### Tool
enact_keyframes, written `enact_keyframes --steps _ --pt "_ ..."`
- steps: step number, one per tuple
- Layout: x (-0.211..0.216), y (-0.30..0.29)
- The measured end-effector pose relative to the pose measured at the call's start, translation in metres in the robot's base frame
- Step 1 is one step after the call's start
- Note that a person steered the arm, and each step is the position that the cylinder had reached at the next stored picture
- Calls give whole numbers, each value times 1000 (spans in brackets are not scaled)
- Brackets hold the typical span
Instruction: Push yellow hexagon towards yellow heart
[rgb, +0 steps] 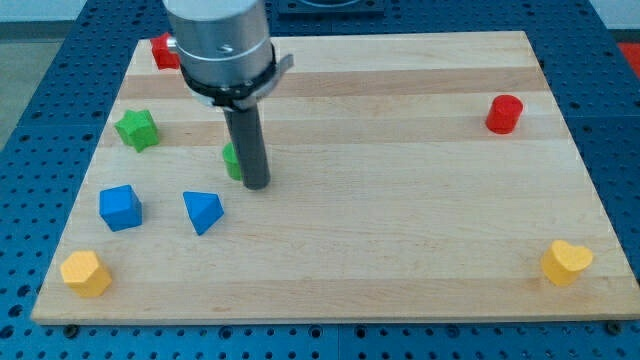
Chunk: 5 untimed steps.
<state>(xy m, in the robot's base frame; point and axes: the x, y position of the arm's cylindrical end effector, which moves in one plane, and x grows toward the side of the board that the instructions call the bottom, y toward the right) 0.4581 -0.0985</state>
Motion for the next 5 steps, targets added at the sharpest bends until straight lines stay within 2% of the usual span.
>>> enact_keyframes --steps 1,2,4,5 --pt "-5 -3" --pt "19 14" --pt "110 28" --pt "119 5"
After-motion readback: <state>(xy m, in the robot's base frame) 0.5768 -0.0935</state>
